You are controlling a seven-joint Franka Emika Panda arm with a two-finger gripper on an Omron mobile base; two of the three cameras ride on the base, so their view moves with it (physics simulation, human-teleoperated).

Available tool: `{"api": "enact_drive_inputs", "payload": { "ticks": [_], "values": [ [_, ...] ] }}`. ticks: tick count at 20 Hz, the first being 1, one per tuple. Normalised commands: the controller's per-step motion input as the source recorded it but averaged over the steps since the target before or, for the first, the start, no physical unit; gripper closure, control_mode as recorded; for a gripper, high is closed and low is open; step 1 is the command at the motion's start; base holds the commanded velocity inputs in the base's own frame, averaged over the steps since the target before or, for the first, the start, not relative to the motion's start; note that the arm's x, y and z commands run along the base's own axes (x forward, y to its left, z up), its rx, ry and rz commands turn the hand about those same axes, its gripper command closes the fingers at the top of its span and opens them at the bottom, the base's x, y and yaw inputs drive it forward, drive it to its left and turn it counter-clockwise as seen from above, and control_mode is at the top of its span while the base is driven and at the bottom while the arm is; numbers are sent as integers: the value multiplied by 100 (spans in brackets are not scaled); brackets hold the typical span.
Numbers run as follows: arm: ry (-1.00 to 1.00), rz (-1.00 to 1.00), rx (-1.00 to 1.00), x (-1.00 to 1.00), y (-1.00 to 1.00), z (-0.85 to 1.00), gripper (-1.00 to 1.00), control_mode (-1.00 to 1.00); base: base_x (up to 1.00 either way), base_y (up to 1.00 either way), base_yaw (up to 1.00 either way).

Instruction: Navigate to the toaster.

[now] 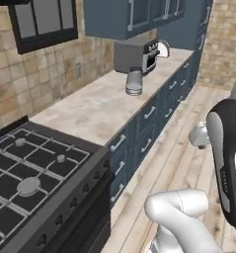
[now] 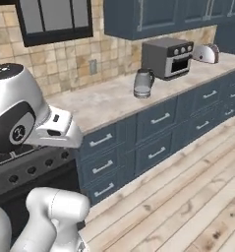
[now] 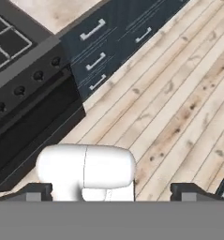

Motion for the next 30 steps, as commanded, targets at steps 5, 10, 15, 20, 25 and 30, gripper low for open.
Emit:
{"api": "enact_drive_inputs", "payload": {
  "ticks": [5, 10, 15, 20, 25, 30],
  "values": [
    [0, 0, 0, 0, 0, 0, -100, 100, 0, -38, -80],
    [0, 0, 0, 0, 0, 0, -100, 100, 0, -28, -70],
    [0, 0, 0, 0, 0, 0, -100, 100, 7, -8, -58],
    [0, 0, 0, 0, 0, 0, -100, 100, 7, 0, -35],
    [0, 0, 0, 0, 0, 0, -100, 100, 19, 0, -8],
    [0, 0, 0, 0, 0, 0, -100, 100, 31, 0, -4]
  ]
}}
